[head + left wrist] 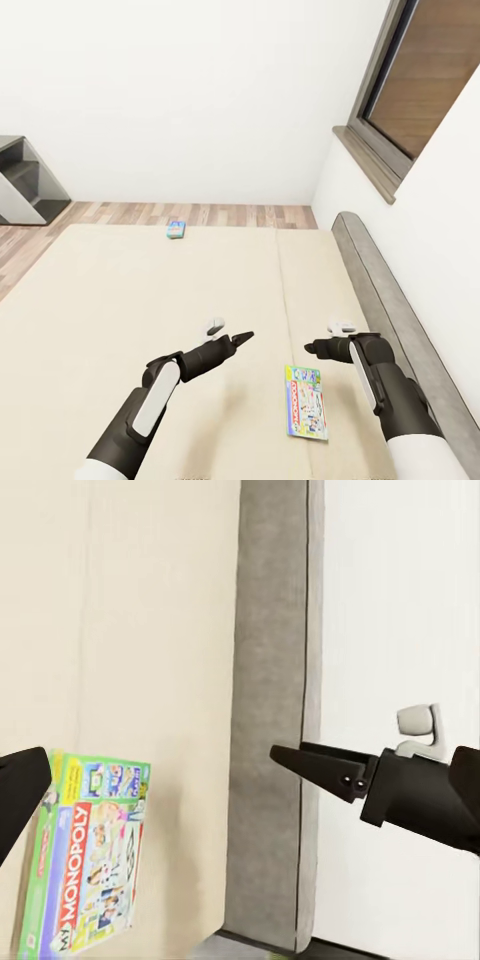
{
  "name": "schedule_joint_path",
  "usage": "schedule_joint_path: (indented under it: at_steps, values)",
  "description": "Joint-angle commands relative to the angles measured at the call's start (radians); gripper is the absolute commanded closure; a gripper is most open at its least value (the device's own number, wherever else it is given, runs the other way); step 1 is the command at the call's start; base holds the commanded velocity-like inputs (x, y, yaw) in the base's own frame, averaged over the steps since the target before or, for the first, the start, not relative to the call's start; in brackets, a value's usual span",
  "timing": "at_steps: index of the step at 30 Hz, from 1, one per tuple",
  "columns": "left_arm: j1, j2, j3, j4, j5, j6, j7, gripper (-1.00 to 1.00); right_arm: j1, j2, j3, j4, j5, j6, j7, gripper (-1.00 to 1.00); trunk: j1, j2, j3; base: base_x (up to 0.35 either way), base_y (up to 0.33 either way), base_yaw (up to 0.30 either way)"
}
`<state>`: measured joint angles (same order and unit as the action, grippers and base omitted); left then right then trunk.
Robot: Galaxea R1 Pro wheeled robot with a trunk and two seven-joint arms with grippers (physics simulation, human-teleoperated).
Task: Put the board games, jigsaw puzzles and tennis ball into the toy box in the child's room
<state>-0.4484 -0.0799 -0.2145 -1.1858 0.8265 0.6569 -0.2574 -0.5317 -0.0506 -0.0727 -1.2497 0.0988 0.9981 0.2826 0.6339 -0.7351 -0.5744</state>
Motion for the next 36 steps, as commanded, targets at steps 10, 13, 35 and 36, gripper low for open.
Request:
schedule_joint_path:
  at_steps: [10,13,35,36]
  values:
    - [0.0,0.0,0.003,0.043,0.005,0.005,-0.022,-1.0,-0.001,0.0,-0.001,-0.001,0.01,0.004,0.01,-1.0,0.0,-0.001,-0.017,0.0,0.0,0.0]
    - [0.0,0.0,0.004,0.054,0.006,0.004,-0.025,-1.0,-0.001,0.0,-0.001,-0.001,0.01,0.003,0.01,-1.0,0.0,-0.001,-0.022,0.0,0.0,0.0]
    - [-0.001,0.001,0.005,0.073,0.005,0.003,-0.029,-1.0,-0.001,-0.012,-0.033,-0.004,-0.018,0.001,0.097,-1.0,0.0,-0.001,-0.052,0.0,0.0,0.0]
    - [-0.001,0.0,0.005,0.073,0.005,0.003,-0.029,-1.0,-0.001,-0.016,-0.05,-0.004,-0.022,0.001,0.128,-1.0,0.0,-0.001,-0.052,0.0,0.0,0.0]
